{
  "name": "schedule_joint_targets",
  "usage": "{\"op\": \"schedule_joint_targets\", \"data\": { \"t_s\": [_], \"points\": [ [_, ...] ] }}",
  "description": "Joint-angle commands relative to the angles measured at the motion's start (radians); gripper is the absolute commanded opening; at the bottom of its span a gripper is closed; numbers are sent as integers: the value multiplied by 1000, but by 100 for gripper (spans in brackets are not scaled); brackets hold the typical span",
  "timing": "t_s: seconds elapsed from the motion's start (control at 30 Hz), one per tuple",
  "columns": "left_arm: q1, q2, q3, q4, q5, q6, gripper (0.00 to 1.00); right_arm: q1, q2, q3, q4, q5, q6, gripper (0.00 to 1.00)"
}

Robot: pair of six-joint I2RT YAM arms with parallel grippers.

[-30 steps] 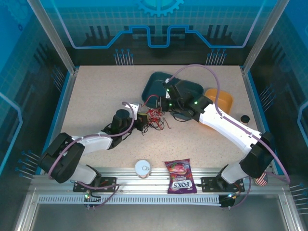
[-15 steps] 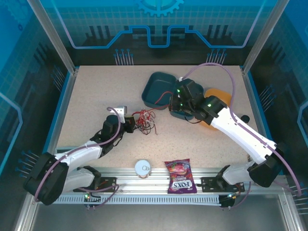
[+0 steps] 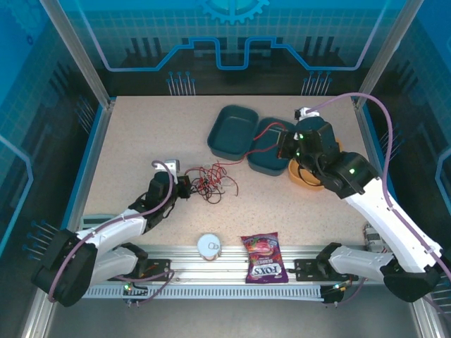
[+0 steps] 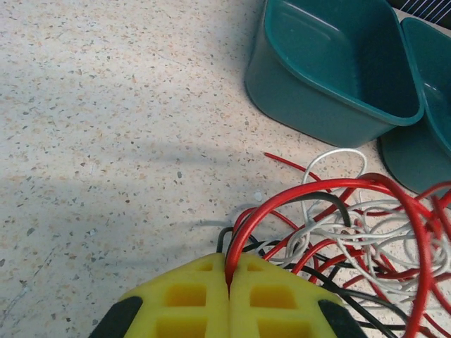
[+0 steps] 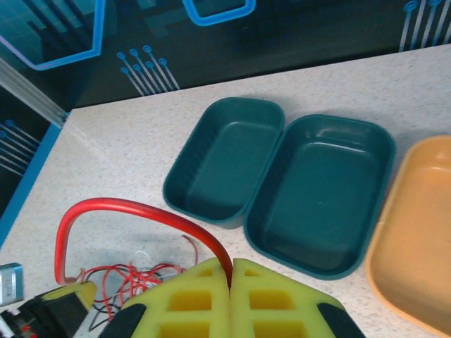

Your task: Untangle the cables

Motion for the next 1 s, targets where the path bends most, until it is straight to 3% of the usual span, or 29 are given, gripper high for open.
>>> {"op": "schedule_joint_targets", "data": {
  "t_s": [0.0,0.5,0.97],
  "points": [
    [8,-6,-11,-30,-37,-12,0,-25,-16,52,-93,89,-32,0],
    [10,3,-6,-64,-73,-27,0,-45,-45,282,-257,208,-125,0],
    [15,18,-9,-55,-67,-27,0,-45,-11,538,-284,283,-273,0]
  ]
}}
